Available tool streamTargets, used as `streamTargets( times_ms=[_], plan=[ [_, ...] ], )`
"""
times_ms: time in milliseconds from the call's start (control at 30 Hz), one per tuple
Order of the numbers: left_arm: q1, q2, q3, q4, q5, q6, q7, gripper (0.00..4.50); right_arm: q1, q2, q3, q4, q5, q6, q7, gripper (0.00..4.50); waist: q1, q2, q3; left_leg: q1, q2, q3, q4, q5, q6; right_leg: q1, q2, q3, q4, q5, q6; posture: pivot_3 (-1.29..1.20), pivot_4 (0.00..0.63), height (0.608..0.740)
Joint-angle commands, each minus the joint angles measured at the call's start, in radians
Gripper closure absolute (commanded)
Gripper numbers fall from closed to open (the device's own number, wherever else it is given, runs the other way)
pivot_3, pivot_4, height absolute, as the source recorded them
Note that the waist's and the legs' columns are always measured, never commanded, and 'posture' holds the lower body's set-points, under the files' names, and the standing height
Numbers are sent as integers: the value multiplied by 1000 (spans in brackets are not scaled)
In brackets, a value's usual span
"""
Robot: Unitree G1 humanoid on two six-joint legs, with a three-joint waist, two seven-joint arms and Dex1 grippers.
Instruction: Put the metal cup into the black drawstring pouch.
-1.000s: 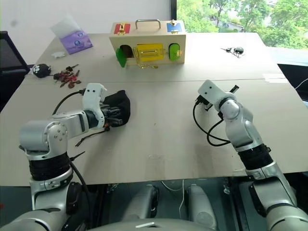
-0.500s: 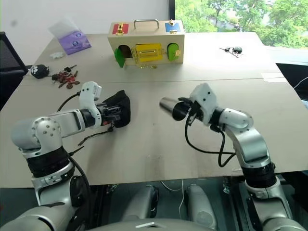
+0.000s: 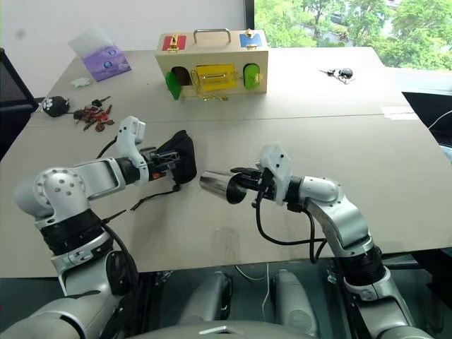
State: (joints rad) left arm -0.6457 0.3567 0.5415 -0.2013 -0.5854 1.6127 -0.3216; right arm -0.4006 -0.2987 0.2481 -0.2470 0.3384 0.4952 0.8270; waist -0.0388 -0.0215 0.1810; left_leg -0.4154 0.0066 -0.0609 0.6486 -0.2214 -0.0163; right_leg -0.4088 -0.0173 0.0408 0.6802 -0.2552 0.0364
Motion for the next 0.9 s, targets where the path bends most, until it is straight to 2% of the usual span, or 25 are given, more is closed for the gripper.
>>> streamTargets(
  times_ms=[33, 267, 433, 533, 667, 900],
  plan=[
    [-14, 31, -8, -1, -39, 2, 5, 4500, -42, 33, 12, 29, 31, -42, 41, 4434, 0, 0, 0, 0, 0, 0, 0, 0, 0, 0, 0, 0, 0, 0, 0, 0, 150, 740],
    [-11, 53, 14, 55, -138, 2, 13, 4500, -113, 131, 32, 167, -4, -112, 20, 4434, 0, 0, 0, 0, 0, -1, 0, 0, -1, 0, 0, 0, 0, 0, 0, 0, 150, 740],
    [-66, 78, 98, 222, -386, 2, 109, 4500, -119, 148, 30, 181, -11, -131, 23, 4434, 1, 0, 0, 0, 1, -3, 0, 0, -1, 0, -1, -1, 0, 0, 0, 0, 150, 740],
    [-62, 138, 17, 249, -457, 2, 141, 4500, -119, 145, 8, 166, 9, -124, 20, 4434, 0, 0, 0, 0, 1, -4, 0, 0, -1, 0, -1, -1, 0, 0, 0, 0, 150, 740],
    [-73, 154, -40, 285, -498, 2, 190, 4500, -107, 134, 31, 160, -8, -133, 33, 4434, 1, 0, 0, 0, 0, -4, 0, 0, -1, 0, -1, -1, 0, 0, 0, 0, 150, 740],
    [-73, 187, -100, 285, -583, 2, 225, 4500, -162, 209, 29, 355, -107, -228, -77, 4434, -5, 0, 0, 0, 0, -2, -1, 0, -1, -1, -1, 1, 1, 0, 0, 0, 150, 740]
  ],
)
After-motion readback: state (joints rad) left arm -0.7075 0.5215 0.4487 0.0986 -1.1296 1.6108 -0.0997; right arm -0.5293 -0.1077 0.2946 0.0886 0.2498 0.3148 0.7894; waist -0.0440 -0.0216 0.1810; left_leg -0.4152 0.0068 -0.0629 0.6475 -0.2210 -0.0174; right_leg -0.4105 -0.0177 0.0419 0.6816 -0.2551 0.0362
